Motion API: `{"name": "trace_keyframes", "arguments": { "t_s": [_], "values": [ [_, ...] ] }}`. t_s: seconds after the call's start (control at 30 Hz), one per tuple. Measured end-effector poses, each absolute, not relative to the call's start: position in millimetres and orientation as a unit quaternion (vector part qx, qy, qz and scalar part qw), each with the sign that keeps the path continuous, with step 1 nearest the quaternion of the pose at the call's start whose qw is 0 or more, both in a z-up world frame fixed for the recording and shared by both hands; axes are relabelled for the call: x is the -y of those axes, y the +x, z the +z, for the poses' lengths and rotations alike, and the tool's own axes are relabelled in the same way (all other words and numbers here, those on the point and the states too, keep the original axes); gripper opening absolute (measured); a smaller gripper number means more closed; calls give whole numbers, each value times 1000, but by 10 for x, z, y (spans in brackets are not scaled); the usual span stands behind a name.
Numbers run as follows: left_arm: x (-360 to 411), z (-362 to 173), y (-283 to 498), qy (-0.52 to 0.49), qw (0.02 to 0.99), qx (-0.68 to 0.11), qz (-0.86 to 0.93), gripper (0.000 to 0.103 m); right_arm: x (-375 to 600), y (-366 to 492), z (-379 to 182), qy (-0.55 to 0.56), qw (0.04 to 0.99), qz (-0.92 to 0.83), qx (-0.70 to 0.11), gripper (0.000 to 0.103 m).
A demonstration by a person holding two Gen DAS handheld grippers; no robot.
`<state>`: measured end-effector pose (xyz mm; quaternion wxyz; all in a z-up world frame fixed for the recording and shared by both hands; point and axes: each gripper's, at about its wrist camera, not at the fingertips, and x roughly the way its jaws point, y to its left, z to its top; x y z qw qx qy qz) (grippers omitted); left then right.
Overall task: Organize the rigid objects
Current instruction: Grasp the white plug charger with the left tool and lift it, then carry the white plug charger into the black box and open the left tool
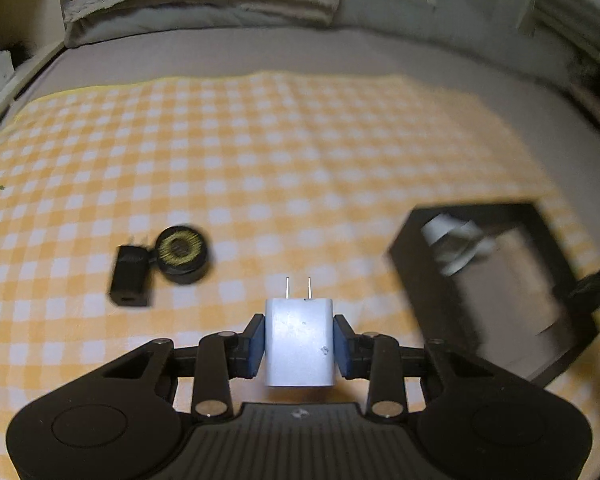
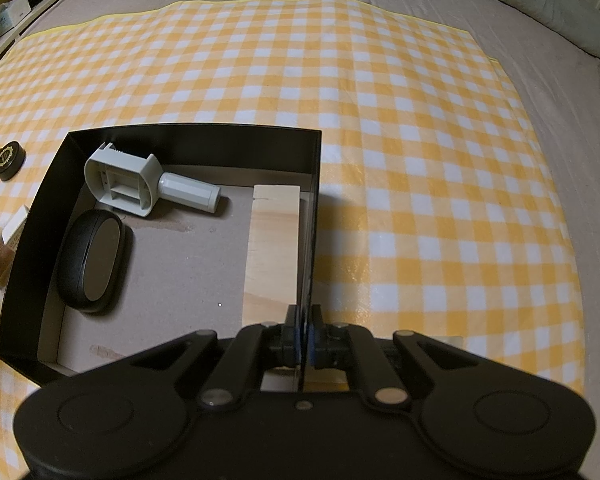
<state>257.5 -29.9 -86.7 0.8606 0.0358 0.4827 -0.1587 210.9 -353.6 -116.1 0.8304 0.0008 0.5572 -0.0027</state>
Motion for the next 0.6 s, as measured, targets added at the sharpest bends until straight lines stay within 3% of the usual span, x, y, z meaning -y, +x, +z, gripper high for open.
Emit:
{"name": "trace_keyframes", "arguments": {
  "t_s": [0.33,0.6],
  "values": [
    [1095,-761,2454,-82,830,-498,-237,37,3552,2118,-1186,0,830,-2,-558,5],
    [1736,-982,2485,-62,815,-525,-237,37,3566,2119,-1193,-2,830,-2,-558,5]
  ]
}}
